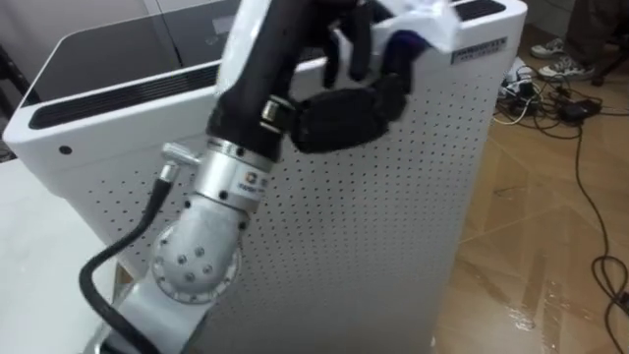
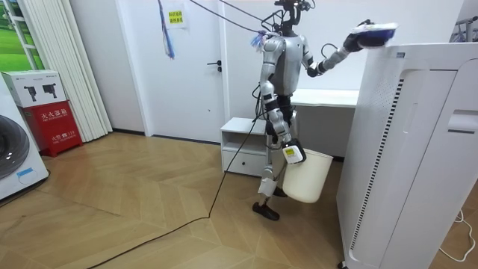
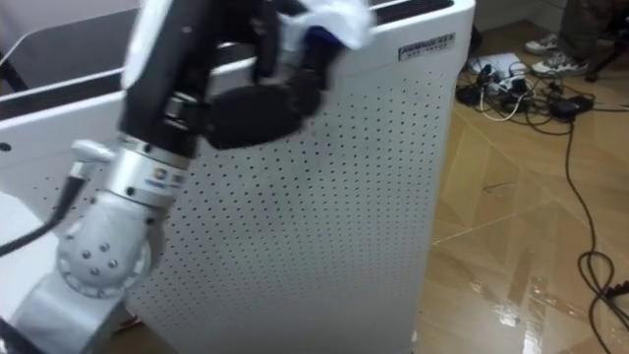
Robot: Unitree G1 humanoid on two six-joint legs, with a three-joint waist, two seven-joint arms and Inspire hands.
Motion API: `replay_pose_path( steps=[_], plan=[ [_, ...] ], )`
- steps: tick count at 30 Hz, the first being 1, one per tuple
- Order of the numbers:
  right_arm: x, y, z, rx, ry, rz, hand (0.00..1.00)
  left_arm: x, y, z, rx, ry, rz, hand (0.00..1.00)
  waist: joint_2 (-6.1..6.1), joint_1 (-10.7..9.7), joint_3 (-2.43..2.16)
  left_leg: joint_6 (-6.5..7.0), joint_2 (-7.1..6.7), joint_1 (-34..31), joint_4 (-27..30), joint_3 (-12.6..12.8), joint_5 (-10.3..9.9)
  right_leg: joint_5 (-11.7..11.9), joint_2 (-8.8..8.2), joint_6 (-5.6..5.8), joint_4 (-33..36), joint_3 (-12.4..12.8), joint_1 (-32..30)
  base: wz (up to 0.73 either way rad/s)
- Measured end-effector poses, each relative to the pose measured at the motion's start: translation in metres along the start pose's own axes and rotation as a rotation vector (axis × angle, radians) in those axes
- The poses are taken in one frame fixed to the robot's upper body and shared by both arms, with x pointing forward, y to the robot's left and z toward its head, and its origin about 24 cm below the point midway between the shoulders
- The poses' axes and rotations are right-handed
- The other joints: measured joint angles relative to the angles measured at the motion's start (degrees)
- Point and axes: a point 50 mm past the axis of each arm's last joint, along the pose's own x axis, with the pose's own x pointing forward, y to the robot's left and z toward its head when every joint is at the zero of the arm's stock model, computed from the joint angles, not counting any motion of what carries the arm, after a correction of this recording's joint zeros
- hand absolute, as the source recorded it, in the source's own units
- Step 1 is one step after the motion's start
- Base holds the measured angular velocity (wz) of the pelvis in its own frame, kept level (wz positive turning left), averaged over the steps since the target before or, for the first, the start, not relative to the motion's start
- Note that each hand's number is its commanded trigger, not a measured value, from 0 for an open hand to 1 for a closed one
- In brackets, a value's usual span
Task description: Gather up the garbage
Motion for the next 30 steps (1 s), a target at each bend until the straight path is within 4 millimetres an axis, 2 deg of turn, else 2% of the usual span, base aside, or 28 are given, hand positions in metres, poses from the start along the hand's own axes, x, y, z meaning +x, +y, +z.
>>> replay_pose_path(
  steps=[6, 9, 16, 18, 20, 25, 26, 27, 28, 30],
  plan=[
    [0.001, 0.001, 0.005, -0.035, -0.008, 0.020, 1.00, -0.001, -0.022, 0.004, -0.338, 0.000, -0.215, 1.00, -0.61, 0.4, -0.03, 0.00, 0.00, -0.7, 0.1, -0.6, 0.0, 0.0, -0.02, 0.00, 0.3, -0.5, -0.6, 0.05],
    [0.001, 0.000, 0.004, -0.038, -0.006, 0.021, 1.00, -0.002, -0.025, 0.005, -0.437, -0.011, -0.282, 1.00, -0.88, 0.8, -0.14, 0.01, 0.00, -0.6, 0.1, -0.6, 0.0, 0.0, -0.02, -0.01, 0.5, -0.5, -0.6, 0.00],
    [0.001, 0.002, 0.003, -0.028, -0.002, 0.027, 1.00, -0.005, -0.030, 0.008, -0.474, -0.043, -0.410, 1.00, -1.73, 3.1, -0.60, 0.32, -0.09, -0.5, 0.2, -0.7, 0.2, 0.0, -0.09, -0.02, 0.9, -0.6, -0.7, 0.00],
    [0.001, 0.002, 0.002, -0.027, 0.001, 0.028, 1.00, -0.011, -0.031, 0.005, -0.482, -0.028, -0.430, 1.00, -1.89, 4.0, -0.83, 0.41, -0.11, -0.6, 0.4, -0.7, 0.3, 0.0, -0.11, -0.02, 1.0, -0.8, -0.7, 0.02],
    [0.001, 0.002, 0.002, -0.029, 0.002, 0.027, 1.00, -0.018, -0.031, 0.003, -0.491, -0.008, -0.429, 1.00, -1.89, 4.6, -0.84, 0.41, -0.12, -0.7, 0.7, -0.7, 0.3, 0.0, -0.02, -0.03, 1.0, -0.8, -0.8, 0.02],
    [0.001, 0.003, 0.004, -0.035, 0.004, 0.025, 1.00, -0.041, -0.027, -0.012, -0.493, 0.094, -0.394, 1.00, -1.77, 5.5, -0.91, 0.47, -0.10, -1.3, 1.1, -1.4, 0.3, 0.0, -0.32, -0.06, 1.4, -1.6, -0.7, 0.08],
    [0.002, 0.003, 0.005, -0.037, 0.000, 0.025, 1.00, -0.046, -0.025, -0.018, -0.484, 0.129, -0.389, 1.00, -1.39, 5.4, -1.14, 0.52, -0.17, -1.9, 1.4, -2.2, 0.3, 0.0, -0.39, -0.06, 1.6, -2.3, -1.0, 0.24],
    [0.002, 0.003, 0.006, -0.039, -0.003, 0.025, 1.00, -0.053, -0.024, -0.025, -0.474, 0.175, -0.383, 1.00, -1.86, 5.5, -0.82, 0.55, -0.17, -2.6, 1.9, -2.5, 0.3, 0.0, -0.45, -0.06, 1.8, -2.7, -1.4, 0.24],
    [0.002, 0.003, 0.007, -0.040, -0.005, 0.024, 1.00, -0.057, -0.023, -0.030, -0.472, 0.203, -0.378, 1.00, -1.58, 5.5, -0.91, 0.61, -0.15, -2.8, 2.0, -2.6, 0.4, 0.0, -0.46, -0.07, 1.9, -2.9, -1.6, 0.18],
    [0.003, 0.002, 0.009, -0.040, -0.009, 0.023, 1.00, -0.079, -0.021, -0.054, -0.444, 0.356, -0.362, 1.00, -1.08, 6.0, -1.14, 0.67, -0.13, -4.4, 3.0, -3.1, 0.4, 0.0, -0.50, -0.16, 2.1, -3.5, -2.4, 0.14]
  ],
)
